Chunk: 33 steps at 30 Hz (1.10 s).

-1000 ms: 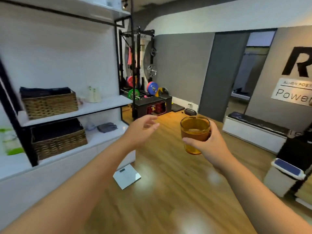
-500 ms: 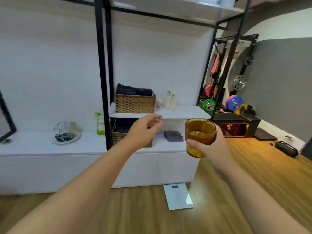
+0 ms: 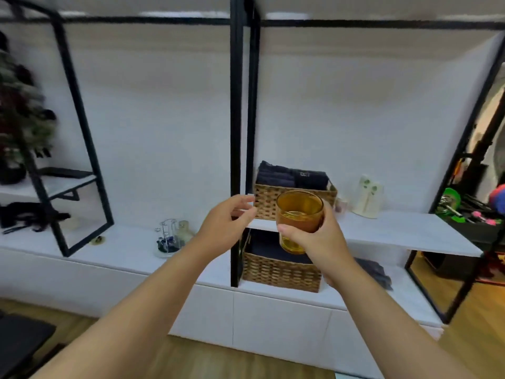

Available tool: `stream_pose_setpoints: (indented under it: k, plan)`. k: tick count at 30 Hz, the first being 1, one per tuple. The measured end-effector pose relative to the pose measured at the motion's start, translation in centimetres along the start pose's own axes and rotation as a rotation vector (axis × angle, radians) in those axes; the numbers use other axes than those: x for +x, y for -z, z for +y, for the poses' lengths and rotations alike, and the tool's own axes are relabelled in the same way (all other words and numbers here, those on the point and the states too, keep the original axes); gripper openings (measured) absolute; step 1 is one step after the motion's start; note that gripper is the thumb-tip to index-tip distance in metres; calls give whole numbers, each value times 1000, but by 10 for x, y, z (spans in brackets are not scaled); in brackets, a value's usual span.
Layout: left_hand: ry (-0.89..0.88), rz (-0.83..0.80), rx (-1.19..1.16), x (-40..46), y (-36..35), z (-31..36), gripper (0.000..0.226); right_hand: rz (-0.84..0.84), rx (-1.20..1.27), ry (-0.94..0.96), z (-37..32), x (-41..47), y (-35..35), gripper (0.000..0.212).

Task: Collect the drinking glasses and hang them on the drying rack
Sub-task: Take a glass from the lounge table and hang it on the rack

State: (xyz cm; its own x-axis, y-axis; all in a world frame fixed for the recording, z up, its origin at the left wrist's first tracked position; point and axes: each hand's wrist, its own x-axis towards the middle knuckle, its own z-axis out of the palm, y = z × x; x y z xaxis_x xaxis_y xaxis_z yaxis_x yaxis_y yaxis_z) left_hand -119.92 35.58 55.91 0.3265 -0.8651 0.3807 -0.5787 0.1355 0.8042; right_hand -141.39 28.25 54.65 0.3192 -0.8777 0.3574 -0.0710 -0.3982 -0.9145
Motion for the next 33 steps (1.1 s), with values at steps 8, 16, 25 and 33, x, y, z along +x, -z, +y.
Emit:
stream_pose_setpoints:
  k: [8,16,25,33]
  plan:
    - [145,225,93,86,63,-75,28,-273,151,8,40,133,-114,88]
    - [263,425,241,123,148,-130,33,-551,241,33,63,215,-254,85]
    - [315,421,263,166,246,-219,45,-629,204,75,59,257,-425,92]
    - [302,108,371,232,340,-298,89,-597,147,121,52,296,-560,73]
